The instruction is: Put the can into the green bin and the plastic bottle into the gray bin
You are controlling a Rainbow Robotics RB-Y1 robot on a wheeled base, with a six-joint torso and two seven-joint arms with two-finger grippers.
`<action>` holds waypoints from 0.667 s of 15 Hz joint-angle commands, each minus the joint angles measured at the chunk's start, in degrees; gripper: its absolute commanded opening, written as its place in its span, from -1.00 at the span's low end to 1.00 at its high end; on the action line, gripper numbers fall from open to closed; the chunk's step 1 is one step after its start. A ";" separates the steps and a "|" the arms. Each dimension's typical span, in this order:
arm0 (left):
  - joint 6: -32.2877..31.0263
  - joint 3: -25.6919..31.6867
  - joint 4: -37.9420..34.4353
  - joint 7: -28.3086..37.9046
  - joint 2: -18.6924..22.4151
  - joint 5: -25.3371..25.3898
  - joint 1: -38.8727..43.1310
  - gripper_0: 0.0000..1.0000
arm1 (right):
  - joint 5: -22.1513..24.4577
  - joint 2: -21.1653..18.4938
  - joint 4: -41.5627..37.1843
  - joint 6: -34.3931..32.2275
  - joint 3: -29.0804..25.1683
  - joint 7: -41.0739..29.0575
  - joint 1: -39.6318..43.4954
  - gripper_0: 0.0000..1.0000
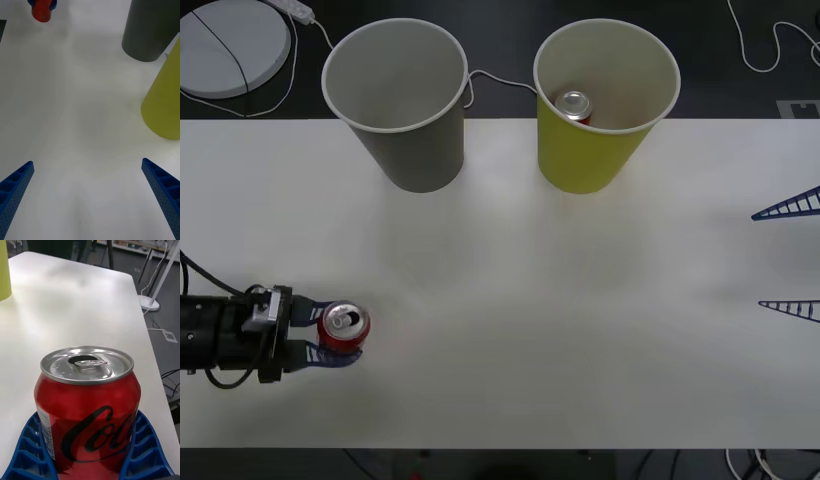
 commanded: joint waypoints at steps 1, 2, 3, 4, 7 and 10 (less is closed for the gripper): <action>0.07 5.30 -6.17 9.98 1.38 -5.62 0.00 -1.00 | 0.00 0.00 0.00 0.00 0.00 0.00 0.00 1.00; -0.01 6.62 -7.75 13.06 1.73 -6.76 0.00 -1.00 | 0.00 0.00 0.00 0.00 0.00 0.00 0.00 1.00; 0.07 7.76 -9.51 16.05 2.08 -7.73 0.00 -1.00 | 0.00 0.00 0.00 0.00 0.00 0.00 0.00 1.00; 0.07 9.08 -11.89 19.92 2.61 -9.14 0.00 -1.00 | 0.00 0.00 0.00 0.00 0.00 0.00 0.00 1.00; 0.43 11.63 -17.86 28.53 4.10 -12.39 0.44 -1.00 | 0.00 0.00 0.00 0.00 0.00 0.00 0.00 1.00; 1.48 14.00 -24.80 38.29 6.21 -15.64 1.41 -1.00 | 0.00 0.00 0.00 0.00 0.00 0.00 0.00 1.00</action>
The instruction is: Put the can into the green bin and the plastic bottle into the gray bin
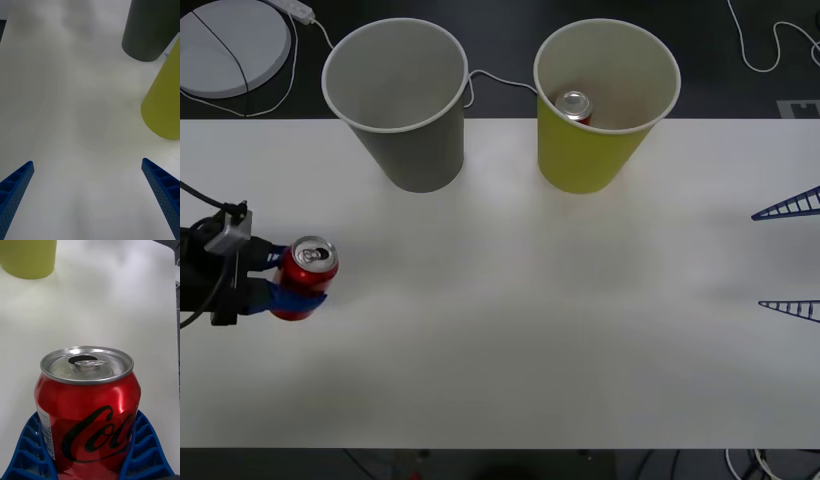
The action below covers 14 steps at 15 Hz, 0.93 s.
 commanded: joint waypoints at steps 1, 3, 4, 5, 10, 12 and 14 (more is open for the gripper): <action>0.85 1.88 -6.08 8.55 1.87 -2.64 0.94 -1.00 | 0.00 0.00 0.00 0.00 0.00 0.00 0.00 1.00; 0.94 3.29 -10.83 15.58 3.81 -4.14 1.21 -1.00 | 0.00 0.00 0.00 0.00 0.00 0.00 0.00 1.00; 0.94 3.81 -12.94 18.39 4.77 -4.84 1.21 -1.00 | 0.00 0.00 0.00 0.00 0.00 0.00 0.00 1.00; 0.94 4.34 -15.84 22.00 6.18 -5.90 1.12 -1.00 | 0.00 0.00 0.00 0.00 0.00 0.00 0.00 1.00; 1.29 4.96 -27.00 36.06 11.45 -6.77 0.15 -1.00 | 0.00 0.00 0.00 0.00 0.00 0.00 0.00 1.00; 1.29 4.69 -30.43 42.65 13.12 -7.30 -2.31 -1.00 | 0.00 0.00 0.00 0.00 0.00 0.00 0.00 1.00; 1.20 2.85 -32.10 48.36 14.97 -7.39 -6.26 -1.00 | 0.00 0.00 0.00 0.00 0.00 0.00 0.00 1.00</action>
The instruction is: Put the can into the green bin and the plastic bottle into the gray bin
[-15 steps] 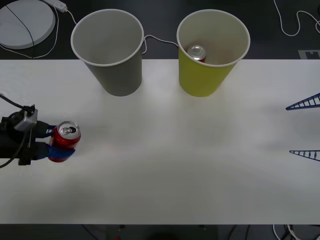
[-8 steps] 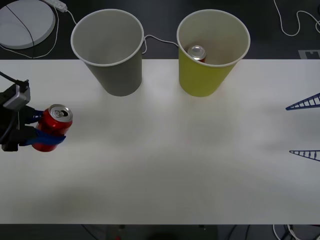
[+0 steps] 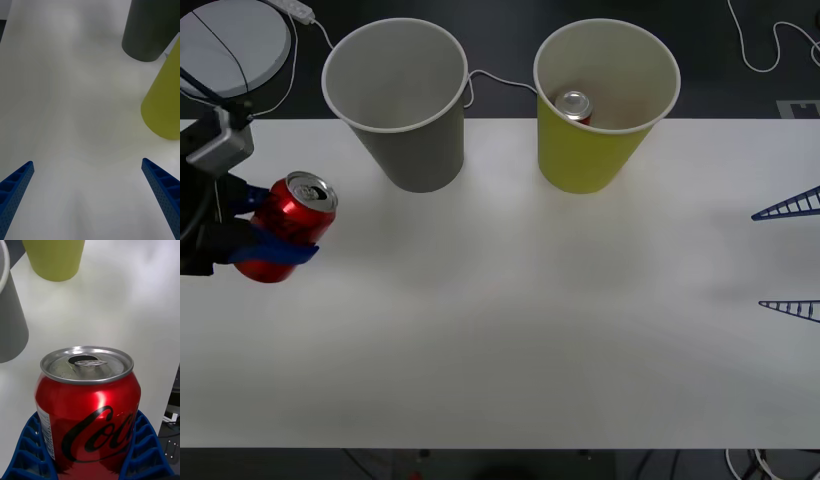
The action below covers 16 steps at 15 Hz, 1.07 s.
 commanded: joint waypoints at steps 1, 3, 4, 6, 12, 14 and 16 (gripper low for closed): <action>-0.05 -3.28 -1.82 7.31 2.91 -0.39 -5.91 -1.00 | 0.00 0.00 0.00 0.00 0.00 0.00 0.00 1.00; -0.05 -7.58 -1.91 11.79 5.20 -0.47 -12.33 -1.00 | 0.00 0.00 0.00 0.00 0.00 0.00 0.00 1.00; -0.05 -9.52 -1.82 13.55 5.90 -0.47 -15.05 -1.00 | 0.00 0.00 0.00 0.00 0.00 0.00 0.00 1.00; -0.05 -14.18 -1.38 17.42 6.60 -0.65 -21.47 -1.00 | 0.00 0.00 0.00 0.00 0.00 0.00 0.00 1.00; 0.48 -32.99 4.95 23.39 6.25 -2.06 -44.93 -1.00 | 0.00 0.00 0.00 0.00 0.00 0.00 0.00 1.00; 1.54 -40.72 9.34 25.50 4.49 -1.53 -53.81 -1.00 | 0.00 0.00 0.00 0.00 0.00 0.00 0.00 1.00; 1.71 -46.61 14.97 25.59 2.21 -1.18 -61.37 -1.00 | 0.00 0.00 0.00 0.00 0.00 0.00 0.00 1.00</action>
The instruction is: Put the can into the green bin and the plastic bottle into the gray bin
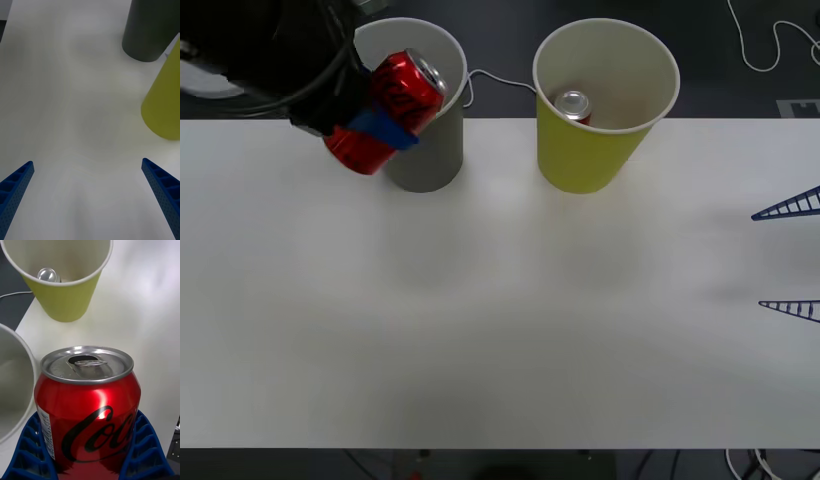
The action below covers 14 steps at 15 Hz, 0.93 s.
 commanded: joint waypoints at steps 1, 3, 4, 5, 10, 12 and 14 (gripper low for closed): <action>0.48 -7.98 7.65 0.11 -3.64 0.48 -9.91 -1.00 | 0.00 0.00 0.01 0.00 0.00 0.00 0.00 1.00; 1.27 -12.99 12.92 0.11 -6.89 0.74 -16.41 -1.00 | 0.00 0.00 0.01 0.00 0.00 0.00 0.00 1.00; 1.89 -14.83 15.03 0.11 -8.47 0.83 -18.70 -1.00 | 0.00 0.00 0.01 0.00 0.00 0.00 0.00 1.00; 2.50 -16.33 17.32 0.11 -10.05 0.92 -20.63 -1.00 | 0.00 0.00 0.01 0.00 0.00 0.00 0.00 1.00; 5.14 -20.55 30.94 0.11 -20.95 -0.49 -27.75 -1.00 | 0.00 0.00 0.01 0.00 0.00 0.00 0.00 1.00; 6.90 -23.97 36.30 0.20 -24.47 -0.58 -31.44 -1.00 | 0.00 0.00 0.01 0.00 0.00 0.00 0.00 1.00; 7.95 -28.19 43.68 0.20 -28.95 -0.22 -36.01 -1.00 | 0.00 0.00 0.01 0.00 0.00 0.00 0.00 1.00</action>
